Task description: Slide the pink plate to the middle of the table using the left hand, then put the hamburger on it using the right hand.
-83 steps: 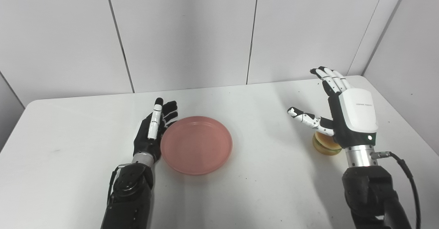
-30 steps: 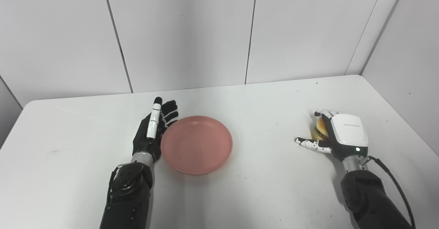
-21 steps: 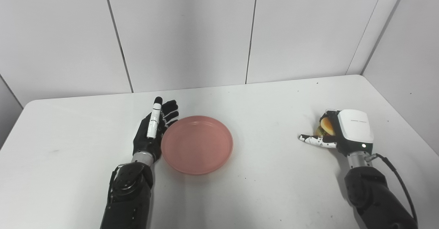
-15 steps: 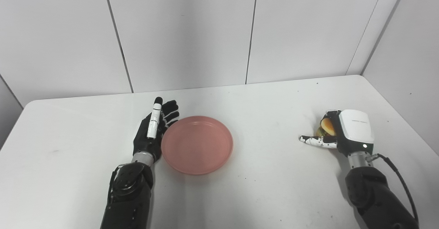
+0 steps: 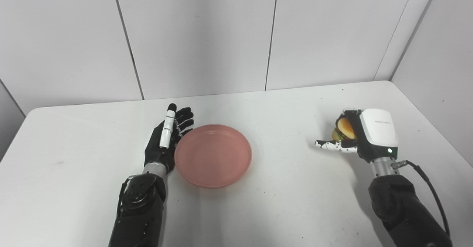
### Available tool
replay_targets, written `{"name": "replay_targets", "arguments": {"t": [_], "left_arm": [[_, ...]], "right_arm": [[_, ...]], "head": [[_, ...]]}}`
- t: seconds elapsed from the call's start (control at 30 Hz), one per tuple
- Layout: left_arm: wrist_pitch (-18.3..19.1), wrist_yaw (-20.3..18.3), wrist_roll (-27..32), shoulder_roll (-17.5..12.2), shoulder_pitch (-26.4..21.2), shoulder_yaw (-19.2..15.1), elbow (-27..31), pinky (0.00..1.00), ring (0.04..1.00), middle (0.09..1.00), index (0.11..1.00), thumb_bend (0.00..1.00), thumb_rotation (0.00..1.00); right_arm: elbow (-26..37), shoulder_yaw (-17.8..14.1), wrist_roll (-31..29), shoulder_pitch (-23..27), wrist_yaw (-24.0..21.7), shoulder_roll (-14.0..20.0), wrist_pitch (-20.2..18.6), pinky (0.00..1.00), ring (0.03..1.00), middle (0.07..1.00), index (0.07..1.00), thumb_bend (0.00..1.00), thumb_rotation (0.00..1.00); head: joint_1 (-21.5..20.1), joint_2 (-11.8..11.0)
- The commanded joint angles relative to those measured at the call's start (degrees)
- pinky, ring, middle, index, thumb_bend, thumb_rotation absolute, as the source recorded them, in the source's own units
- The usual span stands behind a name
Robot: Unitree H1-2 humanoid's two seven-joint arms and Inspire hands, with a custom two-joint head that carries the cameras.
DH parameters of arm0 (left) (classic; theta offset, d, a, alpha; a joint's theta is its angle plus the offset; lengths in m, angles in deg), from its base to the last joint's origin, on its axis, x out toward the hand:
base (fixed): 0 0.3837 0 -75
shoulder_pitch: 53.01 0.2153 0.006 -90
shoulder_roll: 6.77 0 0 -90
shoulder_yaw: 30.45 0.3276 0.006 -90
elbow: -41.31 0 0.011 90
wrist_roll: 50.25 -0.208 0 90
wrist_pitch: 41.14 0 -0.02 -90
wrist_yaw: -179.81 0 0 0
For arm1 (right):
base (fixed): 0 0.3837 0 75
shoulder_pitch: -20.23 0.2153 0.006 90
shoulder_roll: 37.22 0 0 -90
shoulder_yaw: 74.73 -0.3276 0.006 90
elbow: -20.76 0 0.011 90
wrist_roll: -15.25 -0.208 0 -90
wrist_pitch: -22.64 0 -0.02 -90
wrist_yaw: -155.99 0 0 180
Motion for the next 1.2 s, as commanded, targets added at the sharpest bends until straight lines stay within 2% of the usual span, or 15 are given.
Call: {"name": "replay_targets", "arguments": {"t": [0.0,0.1,0.17,0.3,0.43,0.73,0.9,1.03,1.17], "left_arm": [[0.15,0.17,-0.24,0.7,-0.73,0.37,-0.55,0.76,0.824,0.792,0.687,0.67,0.89],[-0.11,0.25,-0.4,0.99,-0.76,0.62,-0.98,0.77,0.832,0.799,0.693,0.67,0.9],[-0.35,0.41,-0.56,1.24,-0.73,0.77,-1.21,0.77,0.831,0.796,0.692,0.68,0.9],[-0.79,0.86,-0.77,1.78,-0.73,0.83,-1.79,0.77,0.826,0.801,0.682,0.68,0.89],[-1.27,1.1,-0.62,2.2,-0.68,0.83,-2.21,0.77,0.821,0.799,0.677,0.67,0.89],[-2.17,1.84,-1.68,2.53,-0.89,1.78,-2.81,0.75,0.816,0.795,0.684,0.67,0.91],[-4.62,2.09,-2.0,3.16,-1.3,1.67,-5.63,0.77,0.811,0.784,0.683,0.67,0.89],[-5.89,2.69,-2.82,3.49,-1.55,2.05,-7.5,0.76,0.79,0.771,0.684,0.68,0.9],[-7.01,2.29,-3.76,3.3,-1.54,2.57,-8.46,0.75,0.791,0.789,0.703,0.68,0.93]], "right_arm": [[3.95,-0.42,0.16,2.78,-0.11,0.62,1.72,0.16,0.209,0.296,0.337,0.7,0.42],[9.04,-0.04,0.13,3.42,-3.06,-0.33,0.61,0.17,0.223,0.316,0.351,0.69,0.36],[11.47,0.42,0.17,4.23,-4.15,-0.85,1.49,0.17,0.225,0.32,0.352,0.68,0.35],[14.18,1.23,0.84,5.84,-5.47,-1.98,2.34,0.18,0.23,0.324,0.36,0.66,0.42],[16.1,2.26,0.69,7.75,-8.68,-4.47,1.19,0.2,0.253,0.339,0.366,0.68,0.41],[13.32,5.96,2.73,11.3,-10.28,-9.98,2.77,0.19,0.25,0.334,0.357,0.67,0.37],[10.12,8.83,4.56,12.62,-10.31,-13.3,2.13,0.16,0.224,0.316,0.343,0.66,0.39],[9.35,10.56,4.93,12.62,-11.89,-17.18,0.21,0.16,0.229,0.325,0.35,0.68,0.32],[6.37,12.08,6.71,12.81,-10.46,-19.27,1.13,0.17,0.236,0.326,0.359,0.7,0.27]], "head": [[0.3,-0.09],[2.39,-0.79],[3.23,-1.28],[4.19,-1.7],[4.87,-1.87],[8.98,-2.31],[11.09,-2.95],[11.62,-3.13],[12.0,-3.25]]}}
